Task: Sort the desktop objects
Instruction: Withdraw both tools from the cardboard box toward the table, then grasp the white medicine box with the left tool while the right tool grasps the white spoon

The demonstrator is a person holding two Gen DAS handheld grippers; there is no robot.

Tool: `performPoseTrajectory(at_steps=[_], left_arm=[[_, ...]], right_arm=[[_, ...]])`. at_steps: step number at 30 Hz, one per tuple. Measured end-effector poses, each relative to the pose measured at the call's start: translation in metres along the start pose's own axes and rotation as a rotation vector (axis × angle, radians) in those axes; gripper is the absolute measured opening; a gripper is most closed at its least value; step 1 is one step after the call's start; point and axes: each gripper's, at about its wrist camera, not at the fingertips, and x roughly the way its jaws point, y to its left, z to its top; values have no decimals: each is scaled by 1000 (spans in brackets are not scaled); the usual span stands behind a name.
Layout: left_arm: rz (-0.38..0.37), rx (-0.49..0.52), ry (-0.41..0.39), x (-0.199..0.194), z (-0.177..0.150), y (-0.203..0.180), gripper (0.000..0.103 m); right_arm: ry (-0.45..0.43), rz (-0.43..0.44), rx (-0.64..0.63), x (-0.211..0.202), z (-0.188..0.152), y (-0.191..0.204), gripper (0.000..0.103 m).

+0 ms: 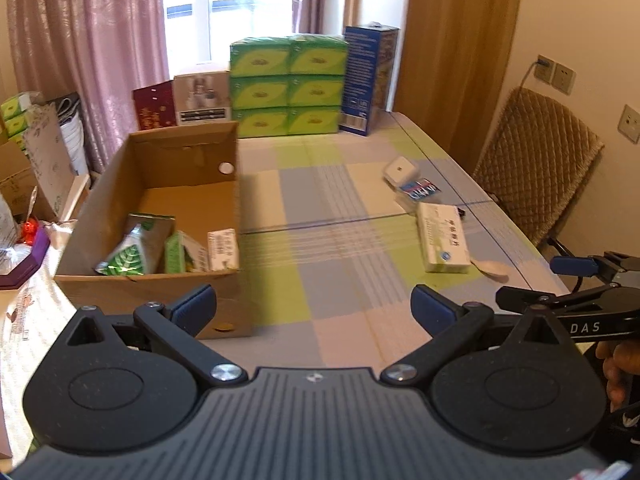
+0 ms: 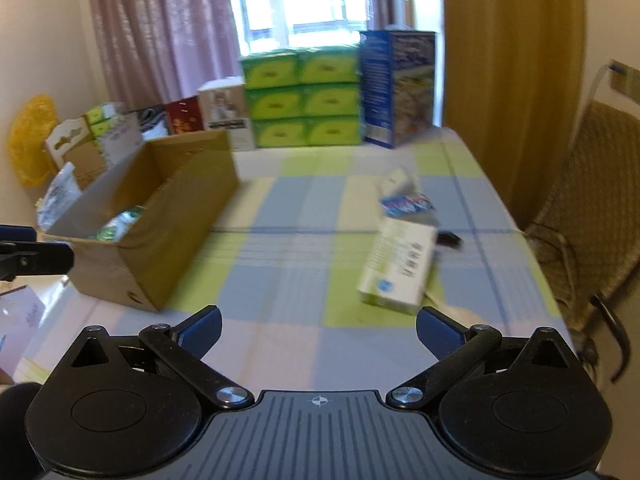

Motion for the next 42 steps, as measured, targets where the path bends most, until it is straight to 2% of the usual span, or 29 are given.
performPoseTrajectory(at_steps=[13,24,32,42], left_arm=[[-53,53,46,32,-6,-59,101],[-93,100,59,49,-2,-93,101],[-114,116,72,69,5,-113,101],[-136,119,101,127,17,-131,101]], right_arm=[[-7,-117,64,-24,-20,-77,101],[-14,-140,60,-34,-23,-95,101],[-11,-129,12,-30,-14,-108,101],[71,-49,-164,18,1,-140,99]])
